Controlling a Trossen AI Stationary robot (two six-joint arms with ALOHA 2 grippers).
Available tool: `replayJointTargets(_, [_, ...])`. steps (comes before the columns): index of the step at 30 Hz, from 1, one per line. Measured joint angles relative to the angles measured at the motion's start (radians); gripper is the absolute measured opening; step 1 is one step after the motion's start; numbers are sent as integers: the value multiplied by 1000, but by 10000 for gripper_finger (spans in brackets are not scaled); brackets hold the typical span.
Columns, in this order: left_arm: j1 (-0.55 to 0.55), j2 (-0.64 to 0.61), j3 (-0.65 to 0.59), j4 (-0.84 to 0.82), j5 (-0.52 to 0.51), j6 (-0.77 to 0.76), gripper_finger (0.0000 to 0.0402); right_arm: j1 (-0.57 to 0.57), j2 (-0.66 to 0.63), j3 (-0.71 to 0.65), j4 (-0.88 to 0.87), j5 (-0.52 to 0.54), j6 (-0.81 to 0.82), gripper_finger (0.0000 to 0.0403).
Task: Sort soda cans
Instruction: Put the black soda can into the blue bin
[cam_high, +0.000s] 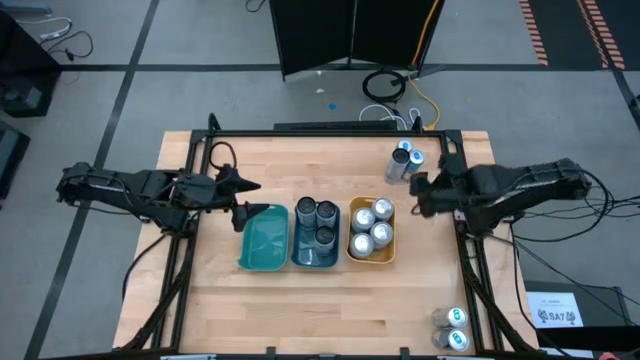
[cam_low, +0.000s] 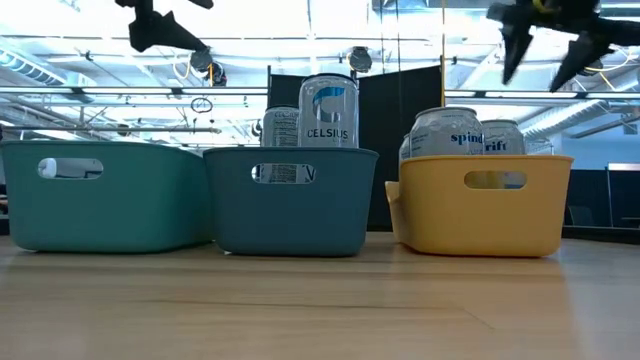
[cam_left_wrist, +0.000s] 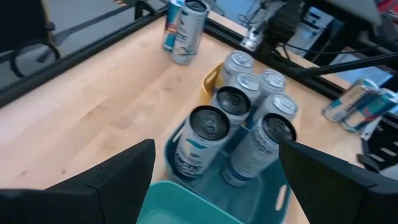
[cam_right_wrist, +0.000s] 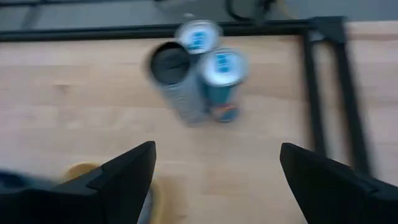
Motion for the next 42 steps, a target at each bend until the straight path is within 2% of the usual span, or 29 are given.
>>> replayJointTargets(3, [1,11,0,1,-32,0,351,-111,-59,0,8,-13,-158,336])
replayJointTargets(11, [1,28,0,43,-131,-2,351,-404,-235,0,251,-111,-632,336])
replayJointTargets(14, [1,28,0,77,-169,-2,351,-489,-227,0,330,-177,-792,336])
replayJointTargets(18, [1,28,0,107,-189,-3,351,-631,-135,0,443,-351,-1008,336])
replayJointTargets(23, [1,28,0,115,-199,-3,351,-789,15,7,514,-432,-1130,336])
replayJointTargets(26, [1,28,0,113,-199,-3,351,-835,75,13,557,-512,-1205,336])
replayJointTargets(31, [1,28,0,112,-199,-3,351,-852,123,14,613,-606,-1273,336])
replayJointTargets(42, [1,28,0,111,-199,-2,351,-852,180,15,560,-609,-1277,336])
